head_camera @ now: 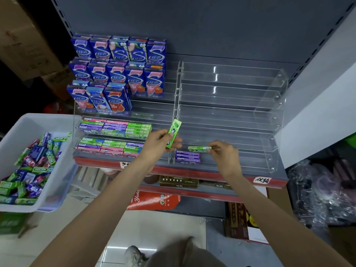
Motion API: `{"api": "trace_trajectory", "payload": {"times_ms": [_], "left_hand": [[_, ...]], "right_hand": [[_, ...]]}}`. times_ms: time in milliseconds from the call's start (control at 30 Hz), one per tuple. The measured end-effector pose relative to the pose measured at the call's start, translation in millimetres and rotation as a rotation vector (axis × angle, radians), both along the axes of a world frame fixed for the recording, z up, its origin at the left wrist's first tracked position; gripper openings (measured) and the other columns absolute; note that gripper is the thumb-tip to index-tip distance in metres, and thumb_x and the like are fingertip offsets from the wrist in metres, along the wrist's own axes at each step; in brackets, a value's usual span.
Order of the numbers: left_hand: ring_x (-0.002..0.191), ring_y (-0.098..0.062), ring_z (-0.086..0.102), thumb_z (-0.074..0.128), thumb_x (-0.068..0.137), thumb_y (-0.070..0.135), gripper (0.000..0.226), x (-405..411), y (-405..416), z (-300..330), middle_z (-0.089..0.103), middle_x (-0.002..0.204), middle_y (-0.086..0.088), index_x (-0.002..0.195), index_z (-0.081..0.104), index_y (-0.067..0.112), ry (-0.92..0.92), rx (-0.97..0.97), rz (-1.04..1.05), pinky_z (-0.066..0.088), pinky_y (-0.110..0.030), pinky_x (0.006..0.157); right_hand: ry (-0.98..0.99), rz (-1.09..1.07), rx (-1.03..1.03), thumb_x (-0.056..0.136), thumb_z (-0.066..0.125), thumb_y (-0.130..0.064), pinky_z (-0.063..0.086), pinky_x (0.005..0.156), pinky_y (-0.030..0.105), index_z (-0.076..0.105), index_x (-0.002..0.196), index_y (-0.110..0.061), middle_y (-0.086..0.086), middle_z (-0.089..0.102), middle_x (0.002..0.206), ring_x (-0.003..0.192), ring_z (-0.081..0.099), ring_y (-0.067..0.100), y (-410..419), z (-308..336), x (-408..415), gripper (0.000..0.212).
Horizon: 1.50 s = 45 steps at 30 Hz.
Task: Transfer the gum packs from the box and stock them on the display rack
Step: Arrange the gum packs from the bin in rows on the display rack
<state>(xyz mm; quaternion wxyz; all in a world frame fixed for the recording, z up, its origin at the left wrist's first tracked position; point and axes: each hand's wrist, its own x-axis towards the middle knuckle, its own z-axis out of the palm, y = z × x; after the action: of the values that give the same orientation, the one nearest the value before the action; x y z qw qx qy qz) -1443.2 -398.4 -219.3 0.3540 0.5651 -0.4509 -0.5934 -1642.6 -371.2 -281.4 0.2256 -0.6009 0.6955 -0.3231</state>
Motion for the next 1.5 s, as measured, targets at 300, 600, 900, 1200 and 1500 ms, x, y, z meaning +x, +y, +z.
{"api": "trace_trajectory", "payload": {"times_ms": [300,600,900,1200,1500], "left_hand": [[0.085,-0.012,0.068,0.045,0.099,0.011,0.017,12,6,-10,0.067,0.103,-0.006,0.101,0.062,0.011,-0.069,-0.04,-0.027,0.051,-0.011,0.064],[0.081,-0.015,0.069,0.055,0.093,0.007,0.017,19,4,-10,0.069,0.09,-0.004,0.108,0.062,0.008,-0.134,-0.12,-0.062,0.052,-0.012,0.067],[0.08,-0.011,0.065,0.068,0.086,0.017,0.016,-1,5,-11,0.07,0.093,-0.002,0.102,0.065,0.016,-0.531,-0.312,-0.382,0.053,-0.027,0.081],[0.127,-0.018,0.045,0.044,0.097,0.008,0.039,-23,14,-35,0.049,0.139,-0.001,0.134,0.05,0.018,-1.011,-0.592,-0.674,0.034,-0.033,0.109],[0.14,-0.016,0.027,0.045,0.095,0.003,0.058,-14,13,-55,0.025,0.155,0.004,0.147,0.03,0.025,-1.264,-0.66,-0.906,0.019,-0.03,0.113]], "right_hand": [[0.298,0.049,-0.007,0.09,0.058,-0.005,0.053,0.077,0.028,0.069,0.106,-0.003,0.011,0.06,0.111,0.088,0.064,0.024,7,-6,23,0.02],[0.308,0.234,0.122,0.096,0.042,-0.008,0.04,0.085,0.03,0.058,0.118,-0.002,0.017,0.049,0.121,0.105,0.051,0.03,3,-12,29,0.028],[-0.355,0.241,0.132,0.087,0.064,-0.017,0.045,0.079,0.007,0.056,0.126,-0.02,-0.005,0.064,0.108,0.095,0.06,-0.001,0,29,13,0.039],[-0.281,0.03,0.127,0.083,0.067,-0.005,0.045,0.07,0.003,0.067,0.088,-0.017,-0.002,0.068,0.088,0.081,0.062,0.006,15,19,-44,0.013],[0.124,0.219,0.285,0.092,0.056,-0.012,0.034,0.069,0.005,0.068,0.102,-0.008,0.006,0.069,0.1,0.081,0.056,0.008,10,-4,-40,0.016]]}}
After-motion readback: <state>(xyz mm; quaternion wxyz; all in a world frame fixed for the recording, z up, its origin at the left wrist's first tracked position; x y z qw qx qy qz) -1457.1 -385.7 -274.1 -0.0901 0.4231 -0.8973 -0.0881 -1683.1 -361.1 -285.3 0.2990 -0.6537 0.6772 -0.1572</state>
